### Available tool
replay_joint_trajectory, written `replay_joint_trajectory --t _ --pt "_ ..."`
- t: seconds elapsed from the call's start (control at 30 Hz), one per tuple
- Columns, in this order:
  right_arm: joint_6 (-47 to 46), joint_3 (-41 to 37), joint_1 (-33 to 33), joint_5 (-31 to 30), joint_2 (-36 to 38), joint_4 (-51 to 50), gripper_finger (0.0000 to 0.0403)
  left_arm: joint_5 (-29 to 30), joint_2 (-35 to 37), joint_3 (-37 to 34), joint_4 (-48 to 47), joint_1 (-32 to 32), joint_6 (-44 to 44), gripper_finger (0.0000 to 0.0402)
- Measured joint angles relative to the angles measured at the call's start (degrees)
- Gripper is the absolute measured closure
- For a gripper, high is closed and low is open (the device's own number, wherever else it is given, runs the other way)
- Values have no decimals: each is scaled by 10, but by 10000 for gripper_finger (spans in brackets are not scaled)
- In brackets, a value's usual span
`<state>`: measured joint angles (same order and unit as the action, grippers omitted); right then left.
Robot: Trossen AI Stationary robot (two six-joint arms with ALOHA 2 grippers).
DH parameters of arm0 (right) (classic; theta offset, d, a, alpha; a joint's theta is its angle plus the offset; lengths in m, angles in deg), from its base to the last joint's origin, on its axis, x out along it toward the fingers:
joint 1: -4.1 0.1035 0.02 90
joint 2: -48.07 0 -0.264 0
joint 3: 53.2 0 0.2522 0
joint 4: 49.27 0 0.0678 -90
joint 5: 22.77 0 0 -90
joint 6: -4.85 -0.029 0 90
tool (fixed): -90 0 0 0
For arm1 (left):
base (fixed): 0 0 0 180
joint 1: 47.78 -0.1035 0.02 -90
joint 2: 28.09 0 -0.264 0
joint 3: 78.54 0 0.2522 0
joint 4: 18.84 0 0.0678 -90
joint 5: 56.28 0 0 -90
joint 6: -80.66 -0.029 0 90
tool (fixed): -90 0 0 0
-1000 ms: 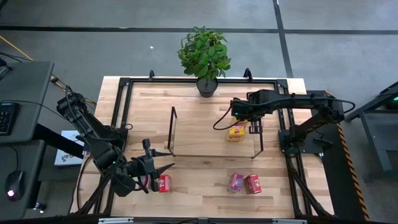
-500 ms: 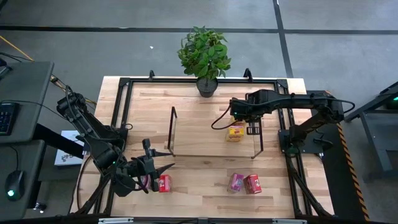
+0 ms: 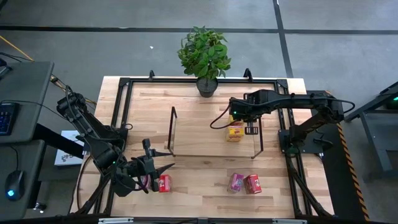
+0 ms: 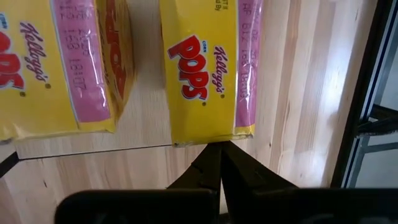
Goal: Stack cereal on shelf
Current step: Adjust the yellow cereal box on the shelf, then put the right red cereal box on the shelf
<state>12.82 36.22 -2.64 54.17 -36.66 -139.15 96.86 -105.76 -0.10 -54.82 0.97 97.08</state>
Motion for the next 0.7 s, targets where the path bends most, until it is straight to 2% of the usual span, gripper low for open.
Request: replay_joint_trajectory --t 0.27,0.5,0.7 --pt "-19 0 0 -2 1 -46 403 0 0 0 0 0 0 245" --pt "-2 0 26 38 15 -1 403 -4 0 0 0 0 0 245" --pt "-40 16 69 -16 62 -12 403 -4 0 0 0 0 0 245"
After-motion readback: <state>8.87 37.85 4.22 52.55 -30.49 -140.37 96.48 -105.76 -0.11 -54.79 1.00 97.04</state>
